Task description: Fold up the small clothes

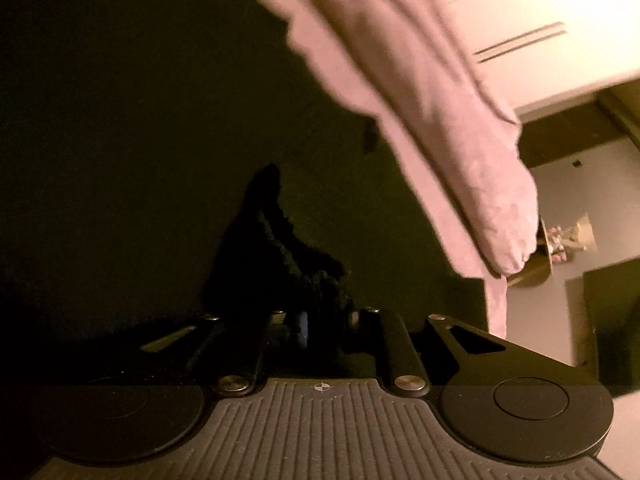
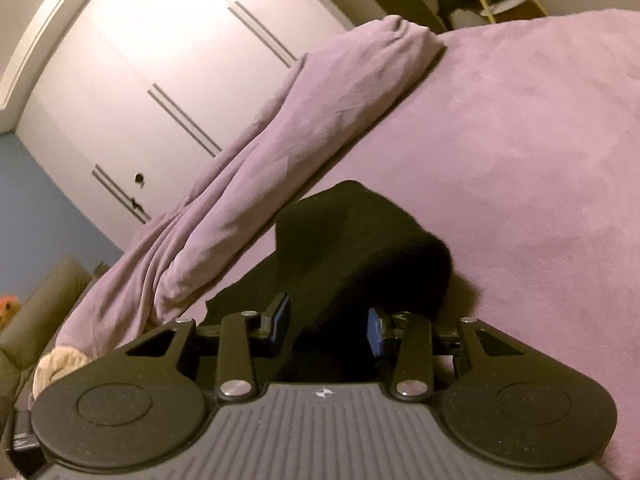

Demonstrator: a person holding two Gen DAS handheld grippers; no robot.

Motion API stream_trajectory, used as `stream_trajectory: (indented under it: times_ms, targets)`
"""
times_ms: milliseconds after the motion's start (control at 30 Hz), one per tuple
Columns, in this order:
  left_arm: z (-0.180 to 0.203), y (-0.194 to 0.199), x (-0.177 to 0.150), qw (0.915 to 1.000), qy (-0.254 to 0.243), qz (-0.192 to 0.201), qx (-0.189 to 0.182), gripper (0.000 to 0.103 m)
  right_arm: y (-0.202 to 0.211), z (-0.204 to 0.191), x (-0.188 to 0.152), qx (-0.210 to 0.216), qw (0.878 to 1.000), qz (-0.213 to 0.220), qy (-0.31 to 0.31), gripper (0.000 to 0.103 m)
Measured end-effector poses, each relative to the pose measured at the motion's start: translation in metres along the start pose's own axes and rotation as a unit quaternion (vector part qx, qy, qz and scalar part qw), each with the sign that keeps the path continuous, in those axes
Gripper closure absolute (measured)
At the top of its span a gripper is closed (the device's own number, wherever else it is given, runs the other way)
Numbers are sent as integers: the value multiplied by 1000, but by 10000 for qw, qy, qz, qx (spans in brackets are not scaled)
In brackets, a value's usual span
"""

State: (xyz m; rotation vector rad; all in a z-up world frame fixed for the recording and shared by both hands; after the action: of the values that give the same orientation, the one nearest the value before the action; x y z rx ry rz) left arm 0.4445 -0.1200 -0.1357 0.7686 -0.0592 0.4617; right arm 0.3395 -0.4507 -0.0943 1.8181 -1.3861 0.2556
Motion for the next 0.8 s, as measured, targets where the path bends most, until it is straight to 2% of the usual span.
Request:
stream_trajectory:
  times_ms: [100, 200, 233, 267, 333, 367, 400, 533, 600, 667, 733, 767, 800]
  targets:
    - [17, 24, 20, 9976, -503, 456, 139, 88, 0, -8, -3, 162, 9998, -24, 107, 63]
    - [21, 56, 39, 9887, -1048, 947, 501, 87, -3, -11, -7, 230, 9996, -109, 89, 59]
    - [20, 65, 44, 9849, -1191, 1080, 639, 87, -4, -10, -9, 262, 9995, -154, 20, 55]
    - [16, 70, 48, 9816, -1307, 1151, 779, 83, -5, -10, -10, 315, 9993, -201, -67, 52]
    - [0, 74, 50, 9766, -1379, 1210, 1119, 66, -9, -7, -13, 394, 9982, -323, -307, 52]
    - [-10, 73, 50, 9757, -1346, 1207, 1242, 51, -9, -5, -13, 419, 9979, -314, -375, 52]
    - [-20, 70, 50, 9755, -1269, 1201, 1337, 44, -9, -4, -13, 444, 9976, -295, -441, 52]
    - [-55, 55, 48, 9830, -794, 944, 1360, 40, -9, 0, -12, 462, 9970, -226, -584, 54]
    - [-63, 50, 52, 9852, -620, 942, 1291, 41, -10, 1, -13, 356, 9980, -194, -477, 62]
    - [-68, 50, 57, 9865, -438, 984, 1235, 44, -13, 3, -14, 191, 9991, -160, -332, 78]
    - [-73, 49, 61, 9862, -315, 990, 1286, 63, -15, 5, -15, 116, 9995, -139, -268, 83]
    - [-75, 47, 63, 9855, -297, 966, 1364, 78, -16, 5, -16, 96, 9996, -123, -235, 86]
    - [-75, 48, 63, 9852, -295, 955, 1391, 82, -16, 4, -16, 67, 9997, -110, -185, 86]
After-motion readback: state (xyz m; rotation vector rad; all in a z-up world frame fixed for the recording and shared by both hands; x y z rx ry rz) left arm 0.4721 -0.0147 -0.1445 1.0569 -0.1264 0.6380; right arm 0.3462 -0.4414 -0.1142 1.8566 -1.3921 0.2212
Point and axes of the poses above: each gripper's, at about its wrist camera, not at the fingertips, and y roughly against the way its jaws point, z to its right, x to its top, the point moved 10 cm from there along -y, roughly the way its jaws point, and after that the axes turned 5 degrees about -z, right-handed, at the moved point
